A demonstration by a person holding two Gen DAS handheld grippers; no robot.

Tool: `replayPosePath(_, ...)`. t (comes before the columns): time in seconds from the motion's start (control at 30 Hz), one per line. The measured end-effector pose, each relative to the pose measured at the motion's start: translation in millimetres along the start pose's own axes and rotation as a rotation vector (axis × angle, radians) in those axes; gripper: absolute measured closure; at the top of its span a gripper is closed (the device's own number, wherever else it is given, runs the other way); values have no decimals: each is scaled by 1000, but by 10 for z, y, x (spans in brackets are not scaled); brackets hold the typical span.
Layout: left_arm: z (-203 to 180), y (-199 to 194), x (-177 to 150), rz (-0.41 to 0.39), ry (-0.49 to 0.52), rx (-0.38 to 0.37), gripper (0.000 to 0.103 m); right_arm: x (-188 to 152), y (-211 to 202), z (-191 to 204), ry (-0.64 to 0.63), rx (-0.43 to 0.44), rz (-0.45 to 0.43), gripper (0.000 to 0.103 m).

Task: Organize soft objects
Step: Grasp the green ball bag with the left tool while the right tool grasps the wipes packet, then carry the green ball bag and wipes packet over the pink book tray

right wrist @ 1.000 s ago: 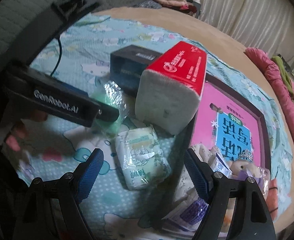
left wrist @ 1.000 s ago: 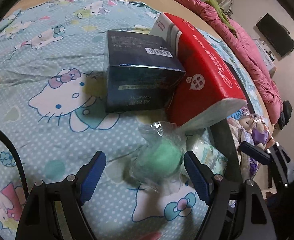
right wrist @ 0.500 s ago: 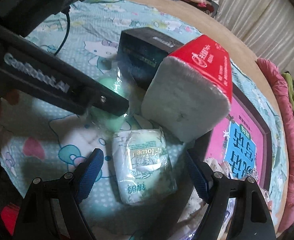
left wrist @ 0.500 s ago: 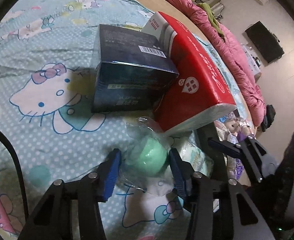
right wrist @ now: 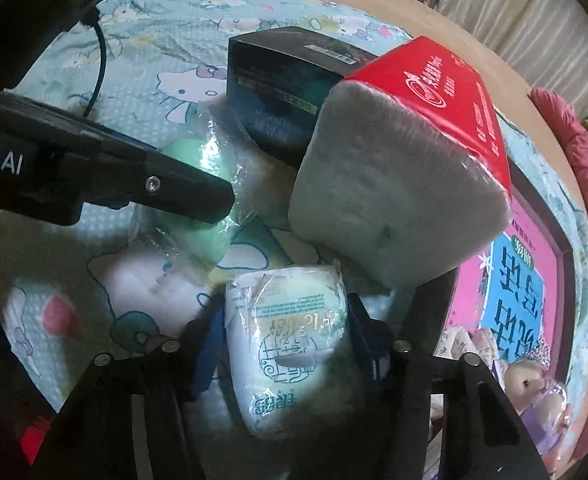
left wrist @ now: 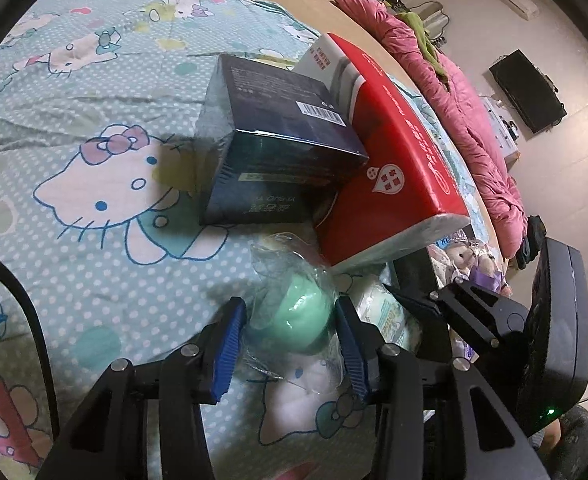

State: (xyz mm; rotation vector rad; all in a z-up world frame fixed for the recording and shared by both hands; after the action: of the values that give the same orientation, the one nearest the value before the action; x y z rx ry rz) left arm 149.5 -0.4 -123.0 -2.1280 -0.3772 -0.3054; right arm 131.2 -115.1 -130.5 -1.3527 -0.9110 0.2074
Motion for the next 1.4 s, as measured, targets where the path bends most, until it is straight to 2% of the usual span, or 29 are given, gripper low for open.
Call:
replayPosePath(0.17,9,-97,-23,-18,7,24,57,-12,-67,-15,53,36,-29,55)
replayPosePath(0.37,0,-241,-45,-52,3,38,57,-31,-194,-32,115,79,-75,56)
replayPosePath(0.47,-26,-316,-66,-67,18,61,57,-73,-327,99,132,93,-107,56)
replayPosePath(0.73,-155,-524,-125,-107,46,110,57,-133,-700,151,148,86,-203,56)
replayPosePath(1.03,-630,-746,-150,-165,104,111,57,-314,-1275,-322,294,32,-330,56)
replayPosePath(1.4,-1284,-832,-187,-188,192,117,57,-664,-1807,-1015,496,-23,-476,56)
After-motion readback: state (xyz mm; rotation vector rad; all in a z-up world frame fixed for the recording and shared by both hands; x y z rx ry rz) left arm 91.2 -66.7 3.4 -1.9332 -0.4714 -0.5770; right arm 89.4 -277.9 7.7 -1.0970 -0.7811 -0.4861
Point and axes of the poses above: each gripper's, at about its wrist camera, not at the fingertips, and y roughly the way its jaws point, z to its left, x to its top, the point moved 3 cm from there along y, roughly the way its jaws point, and after that the axes turned 4 degrees about -z, right-handed, at the moved point
